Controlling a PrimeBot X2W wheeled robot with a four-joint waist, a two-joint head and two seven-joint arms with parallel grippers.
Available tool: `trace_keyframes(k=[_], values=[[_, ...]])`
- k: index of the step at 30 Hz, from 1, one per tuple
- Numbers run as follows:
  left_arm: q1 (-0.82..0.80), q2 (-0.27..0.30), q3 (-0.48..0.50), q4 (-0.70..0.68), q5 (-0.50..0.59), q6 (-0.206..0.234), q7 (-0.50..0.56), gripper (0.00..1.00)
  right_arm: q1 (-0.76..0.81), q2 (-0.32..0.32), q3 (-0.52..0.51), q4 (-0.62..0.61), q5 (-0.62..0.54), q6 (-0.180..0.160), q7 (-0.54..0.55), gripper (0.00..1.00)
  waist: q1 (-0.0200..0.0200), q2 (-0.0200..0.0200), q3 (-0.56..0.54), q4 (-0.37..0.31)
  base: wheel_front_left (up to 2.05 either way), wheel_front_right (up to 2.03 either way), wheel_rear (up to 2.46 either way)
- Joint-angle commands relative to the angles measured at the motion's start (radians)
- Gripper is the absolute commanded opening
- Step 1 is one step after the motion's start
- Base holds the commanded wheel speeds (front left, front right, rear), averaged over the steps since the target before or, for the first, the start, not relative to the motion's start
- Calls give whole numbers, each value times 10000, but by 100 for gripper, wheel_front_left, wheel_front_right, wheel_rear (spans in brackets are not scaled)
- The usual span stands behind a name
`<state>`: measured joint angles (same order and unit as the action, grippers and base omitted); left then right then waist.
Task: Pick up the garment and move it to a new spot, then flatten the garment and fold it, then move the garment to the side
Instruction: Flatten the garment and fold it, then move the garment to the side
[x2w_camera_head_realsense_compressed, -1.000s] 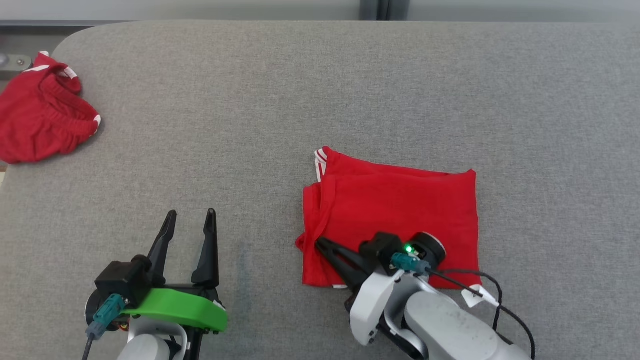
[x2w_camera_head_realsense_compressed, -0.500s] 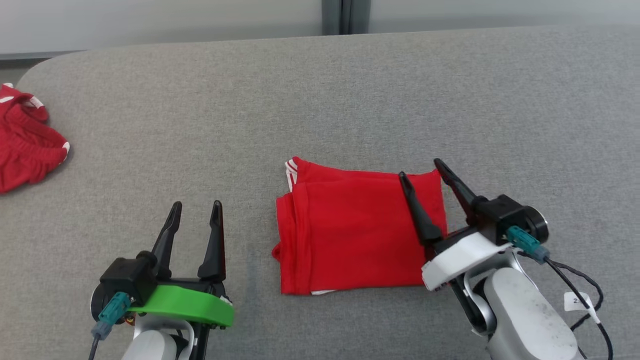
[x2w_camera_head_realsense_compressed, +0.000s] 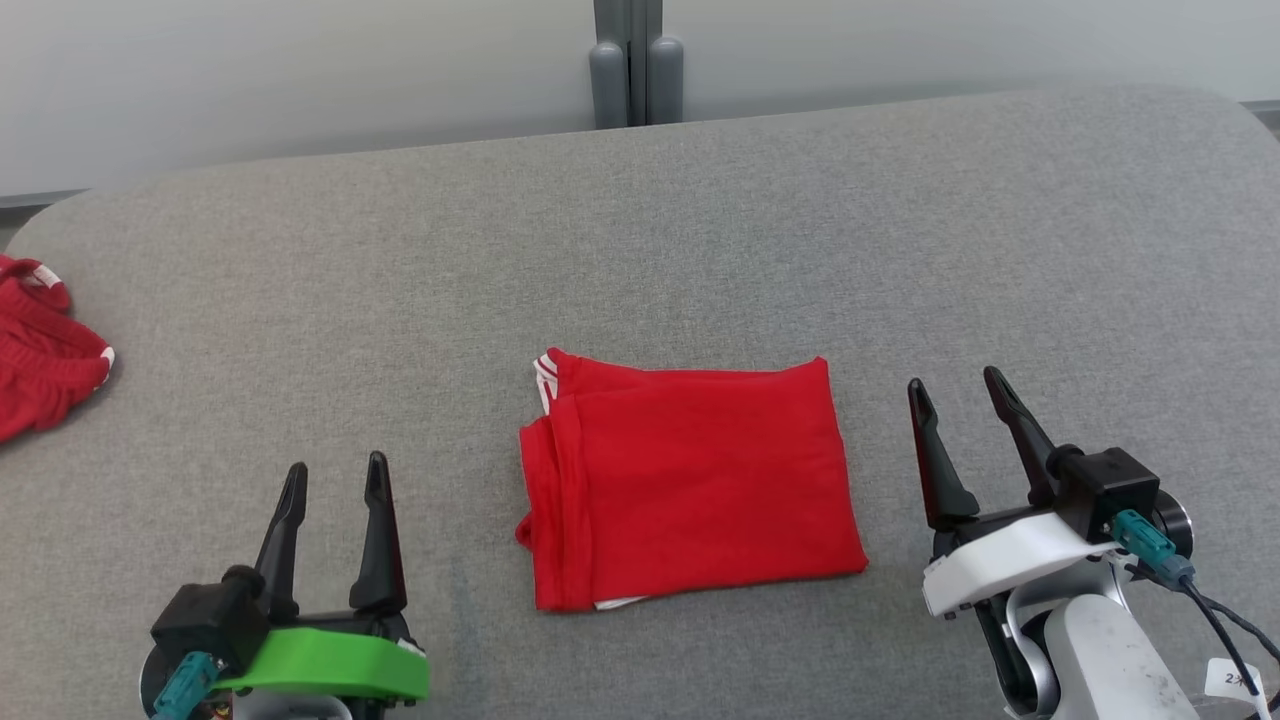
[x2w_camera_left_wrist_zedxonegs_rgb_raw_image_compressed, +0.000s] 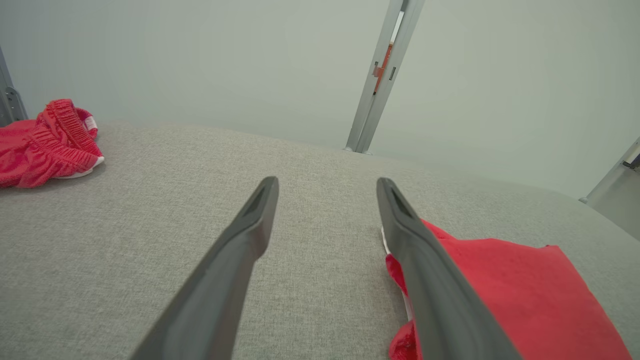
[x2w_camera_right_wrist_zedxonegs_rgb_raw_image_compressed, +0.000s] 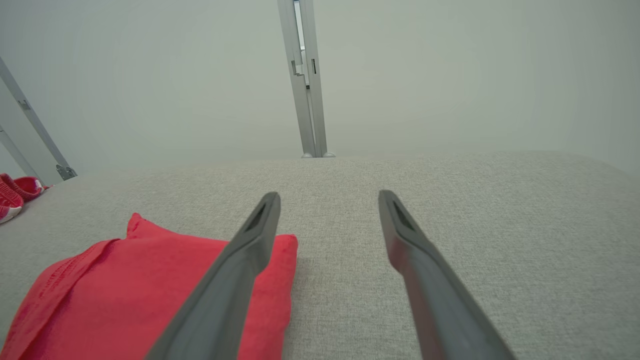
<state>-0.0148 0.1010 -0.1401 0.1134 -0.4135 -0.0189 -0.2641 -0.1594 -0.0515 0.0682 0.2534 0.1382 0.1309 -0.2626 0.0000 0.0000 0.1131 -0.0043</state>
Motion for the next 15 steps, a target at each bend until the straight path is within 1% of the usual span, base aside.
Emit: trace_keyframes(k=[1,5,15], values=[[231,-69,111,13,221,-73,-3,100,155,-1,-29,14,-35,-5,-28,100,0,0,-122,-28,0,0,0],[412,-188,389,-28,452,-161,-3,100,230,5,11,157,146,-5,-29,100,0,0,-224,22,0,0,0],[589,-383,631,99,872,-421,-3,100,215,5,66,405,193,-5,-29,100,0,0,-328,92,0,0,0]])
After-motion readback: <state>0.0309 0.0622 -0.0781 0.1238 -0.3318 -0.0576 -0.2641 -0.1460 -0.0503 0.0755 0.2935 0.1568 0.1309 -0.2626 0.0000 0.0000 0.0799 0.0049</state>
